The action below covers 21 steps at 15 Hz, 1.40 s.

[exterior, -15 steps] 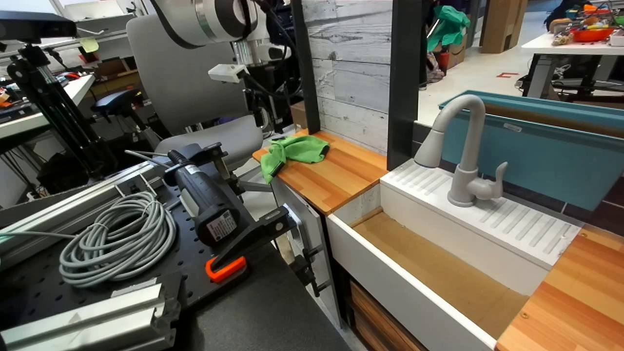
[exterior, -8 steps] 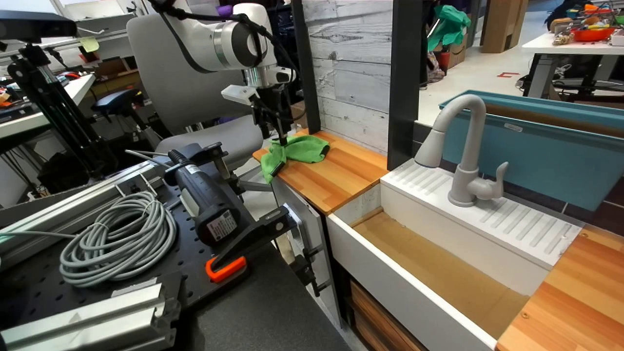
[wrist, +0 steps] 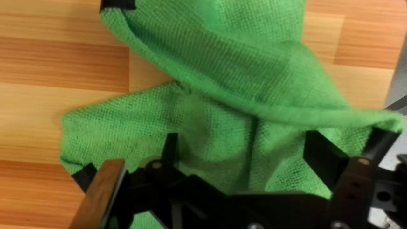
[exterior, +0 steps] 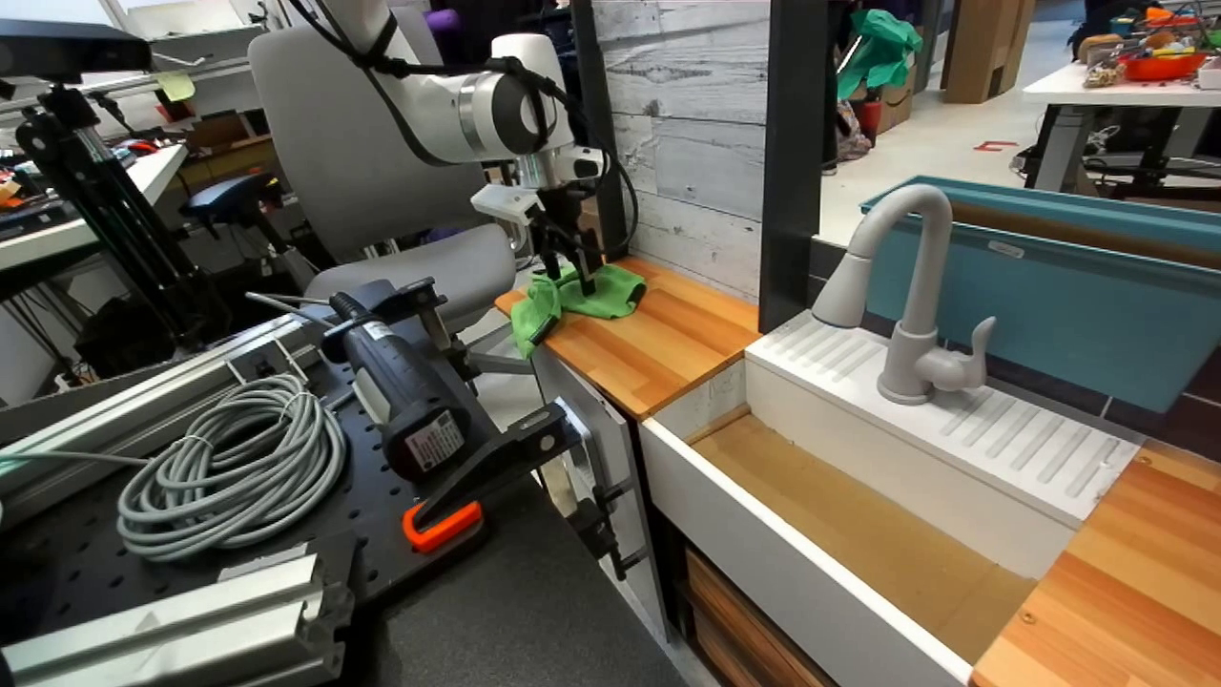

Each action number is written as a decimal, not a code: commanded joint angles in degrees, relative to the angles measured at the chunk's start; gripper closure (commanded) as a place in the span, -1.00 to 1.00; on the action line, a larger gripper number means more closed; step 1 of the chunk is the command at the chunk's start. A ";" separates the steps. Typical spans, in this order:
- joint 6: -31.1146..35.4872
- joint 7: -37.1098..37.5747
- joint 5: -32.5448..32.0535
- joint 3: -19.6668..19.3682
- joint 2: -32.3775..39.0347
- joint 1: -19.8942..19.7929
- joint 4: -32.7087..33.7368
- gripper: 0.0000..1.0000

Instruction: Slide the green towel to the right

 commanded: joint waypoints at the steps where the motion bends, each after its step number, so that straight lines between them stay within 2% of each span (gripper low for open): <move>1: -2.66 -1.75 2.00 -1.28 3.09 0.14 4.97 -1.00; 10: -1.30 -3.82 4.84 -1.44 2.04 -5.50 2.37 -1.00; 15: -0.87 -3.34 5.18 -3.84 2.05 -8.19 0.44 -1.00; 21: 1.35 -2.14 4.02 -8.50 0.21 -8.58 -5.89 -1.00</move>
